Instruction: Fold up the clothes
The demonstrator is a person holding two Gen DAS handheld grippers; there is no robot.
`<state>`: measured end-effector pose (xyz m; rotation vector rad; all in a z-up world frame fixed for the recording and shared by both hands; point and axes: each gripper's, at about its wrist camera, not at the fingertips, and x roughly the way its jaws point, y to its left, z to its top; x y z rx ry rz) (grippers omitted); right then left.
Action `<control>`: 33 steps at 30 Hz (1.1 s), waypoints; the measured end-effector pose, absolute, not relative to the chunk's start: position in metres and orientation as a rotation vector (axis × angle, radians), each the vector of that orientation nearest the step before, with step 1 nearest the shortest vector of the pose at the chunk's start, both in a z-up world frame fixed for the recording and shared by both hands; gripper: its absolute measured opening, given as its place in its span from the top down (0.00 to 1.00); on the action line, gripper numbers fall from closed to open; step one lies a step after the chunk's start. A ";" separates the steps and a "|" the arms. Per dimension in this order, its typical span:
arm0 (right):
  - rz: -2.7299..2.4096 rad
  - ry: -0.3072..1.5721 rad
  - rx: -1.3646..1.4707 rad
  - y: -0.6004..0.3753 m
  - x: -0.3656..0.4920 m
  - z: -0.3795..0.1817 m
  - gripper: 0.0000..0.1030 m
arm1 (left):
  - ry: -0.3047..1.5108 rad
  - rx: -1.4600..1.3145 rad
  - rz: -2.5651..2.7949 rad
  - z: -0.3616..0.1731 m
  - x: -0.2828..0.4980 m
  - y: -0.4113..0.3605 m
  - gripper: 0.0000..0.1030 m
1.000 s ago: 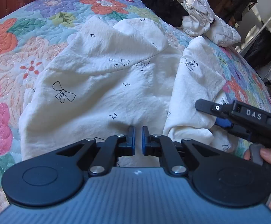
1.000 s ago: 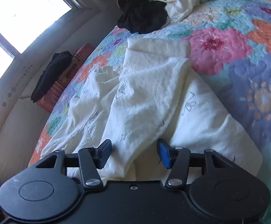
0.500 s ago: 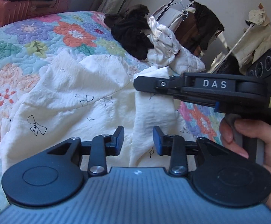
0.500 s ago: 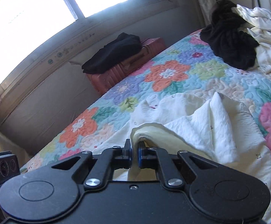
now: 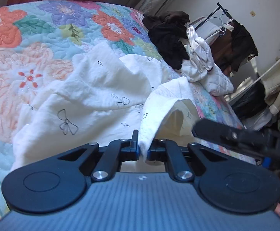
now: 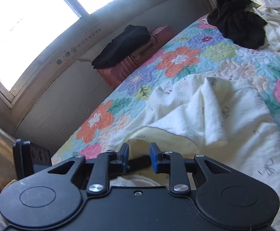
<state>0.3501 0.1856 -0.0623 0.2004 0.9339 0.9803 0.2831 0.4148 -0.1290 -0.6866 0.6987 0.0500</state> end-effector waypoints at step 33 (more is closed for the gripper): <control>1.044 0.742 0.073 0.230 0.250 -0.106 0.91 | 0.613 -0.810 0.129 -0.124 0.236 0.479 0.96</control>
